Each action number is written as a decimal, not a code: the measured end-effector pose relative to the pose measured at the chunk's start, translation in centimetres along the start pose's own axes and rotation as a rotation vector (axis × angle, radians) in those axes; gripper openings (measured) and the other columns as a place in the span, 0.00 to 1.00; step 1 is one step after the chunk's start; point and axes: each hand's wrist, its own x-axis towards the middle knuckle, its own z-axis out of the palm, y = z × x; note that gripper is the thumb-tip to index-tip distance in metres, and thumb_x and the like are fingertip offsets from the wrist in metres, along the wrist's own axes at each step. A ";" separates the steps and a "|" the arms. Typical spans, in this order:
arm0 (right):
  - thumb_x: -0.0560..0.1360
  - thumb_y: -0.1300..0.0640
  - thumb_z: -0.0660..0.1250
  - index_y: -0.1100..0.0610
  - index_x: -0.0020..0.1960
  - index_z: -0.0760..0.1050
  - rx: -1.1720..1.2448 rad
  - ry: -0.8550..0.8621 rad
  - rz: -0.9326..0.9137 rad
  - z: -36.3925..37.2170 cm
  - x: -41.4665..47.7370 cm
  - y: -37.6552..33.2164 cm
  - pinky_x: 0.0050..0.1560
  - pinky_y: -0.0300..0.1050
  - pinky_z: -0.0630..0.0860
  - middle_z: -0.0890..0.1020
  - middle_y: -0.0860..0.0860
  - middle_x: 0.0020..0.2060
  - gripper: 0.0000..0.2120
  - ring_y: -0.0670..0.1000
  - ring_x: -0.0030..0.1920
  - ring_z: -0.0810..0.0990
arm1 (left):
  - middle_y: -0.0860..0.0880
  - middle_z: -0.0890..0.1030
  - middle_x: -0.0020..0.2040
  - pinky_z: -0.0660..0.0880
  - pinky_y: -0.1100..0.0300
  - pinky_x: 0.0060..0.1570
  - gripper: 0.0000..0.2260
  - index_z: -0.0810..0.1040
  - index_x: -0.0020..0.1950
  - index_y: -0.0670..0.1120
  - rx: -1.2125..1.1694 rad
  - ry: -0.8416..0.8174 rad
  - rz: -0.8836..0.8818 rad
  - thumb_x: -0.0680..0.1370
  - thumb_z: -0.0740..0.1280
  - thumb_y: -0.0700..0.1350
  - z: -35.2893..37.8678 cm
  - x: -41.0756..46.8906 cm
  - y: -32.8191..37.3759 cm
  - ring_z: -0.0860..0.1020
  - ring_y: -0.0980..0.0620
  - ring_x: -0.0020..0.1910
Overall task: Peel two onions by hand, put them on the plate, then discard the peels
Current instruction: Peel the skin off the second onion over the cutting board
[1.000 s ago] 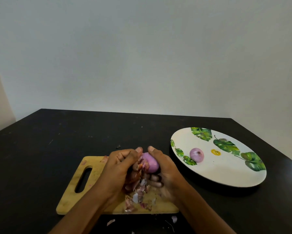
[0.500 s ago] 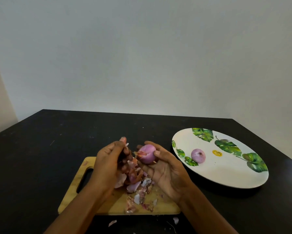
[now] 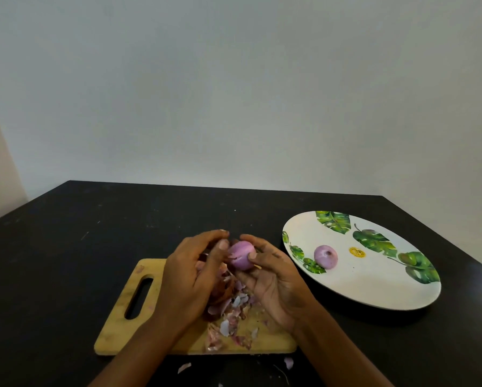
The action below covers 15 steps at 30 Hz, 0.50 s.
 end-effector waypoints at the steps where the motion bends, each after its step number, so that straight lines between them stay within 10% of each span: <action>1: 0.65 0.66 0.69 0.64 0.54 0.80 -0.012 -0.011 -0.001 0.0 0.0 0.0 0.50 0.51 0.81 0.79 0.67 0.58 0.17 0.63 0.56 0.81 | 0.64 0.77 0.50 0.73 0.71 0.48 0.12 0.74 0.55 0.61 -0.005 -0.027 0.036 0.74 0.59 0.60 0.0 0.0 0.1 0.76 0.63 0.51; 10: 0.64 0.70 0.69 0.62 0.47 0.84 -0.032 -0.070 0.004 0.5 -0.4 0.2 0.48 0.50 0.82 0.82 0.64 0.53 0.13 0.62 0.51 0.83 | 0.69 0.80 0.41 0.73 0.76 0.42 0.06 0.78 0.45 0.59 -0.131 0.116 0.034 0.71 0.63 0.52 0.4 -0.3 0.6 0.80 0.65 0.43; 15: 0.65 0.70 0.67 0.63 0.49 0.81 0.019 -0.100 -0.008 0.7 -0.6 0.3 0.48 0.51 0.82 0.82 0.64 0.52 0.14 0.63 0.52 0.83 | 0.54 0.83 0.40 0.77 0.67 0.39 0.05 0.79 0.42 0.48 -0.298 0.209 -0.203 0.77 0.65 0.42 0.3 0.0 0.8 0.81 0.57 0.40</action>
